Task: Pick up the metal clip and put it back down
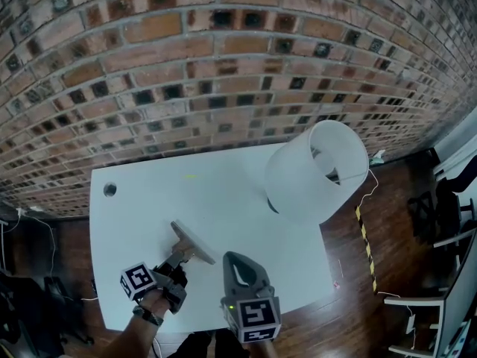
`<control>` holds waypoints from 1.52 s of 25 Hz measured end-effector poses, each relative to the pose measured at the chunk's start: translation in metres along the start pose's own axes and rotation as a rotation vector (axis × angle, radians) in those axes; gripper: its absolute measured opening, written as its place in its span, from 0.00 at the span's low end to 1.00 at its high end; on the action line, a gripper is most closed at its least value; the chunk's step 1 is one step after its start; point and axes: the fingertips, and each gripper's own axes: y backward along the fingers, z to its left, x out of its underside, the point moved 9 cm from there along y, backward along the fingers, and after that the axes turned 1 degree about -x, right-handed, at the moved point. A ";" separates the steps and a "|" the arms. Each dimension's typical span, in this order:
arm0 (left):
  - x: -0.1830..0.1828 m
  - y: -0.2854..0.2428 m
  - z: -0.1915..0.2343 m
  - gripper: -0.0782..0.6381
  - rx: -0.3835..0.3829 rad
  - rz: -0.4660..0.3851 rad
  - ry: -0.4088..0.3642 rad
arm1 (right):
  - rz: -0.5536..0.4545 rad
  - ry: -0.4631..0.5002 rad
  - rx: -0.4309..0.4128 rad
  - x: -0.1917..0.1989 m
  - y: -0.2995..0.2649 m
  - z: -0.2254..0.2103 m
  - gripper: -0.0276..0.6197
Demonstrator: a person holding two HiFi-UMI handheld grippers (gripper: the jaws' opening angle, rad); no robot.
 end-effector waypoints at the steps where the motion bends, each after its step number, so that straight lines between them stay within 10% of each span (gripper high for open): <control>1: 0.000 -0.001 0.002 0.11 -0.008 -0.002 0.010 | 0.000 -0.006 -0.002 0.001 -0.001 -0.001 0.04; 27: 0.006 0.007 0.004 0.31 -0.076 0.070 -0.044 | 0.019 -0.018 -0.010 0.009 -0.001 -0.008 0.04; 33: -0.004 0.029 -0.012 0.26 -0.098 0.050 -0.230 | -0.004 0.008 -0.030 -0.001 0.005 0.004 0.04; 38: -0.009 0.054 -0.053 0.14 -0.093 -0.003 -0.527 | -0.039 0.033 -0.035 -0.016 0.019 0.015 0.04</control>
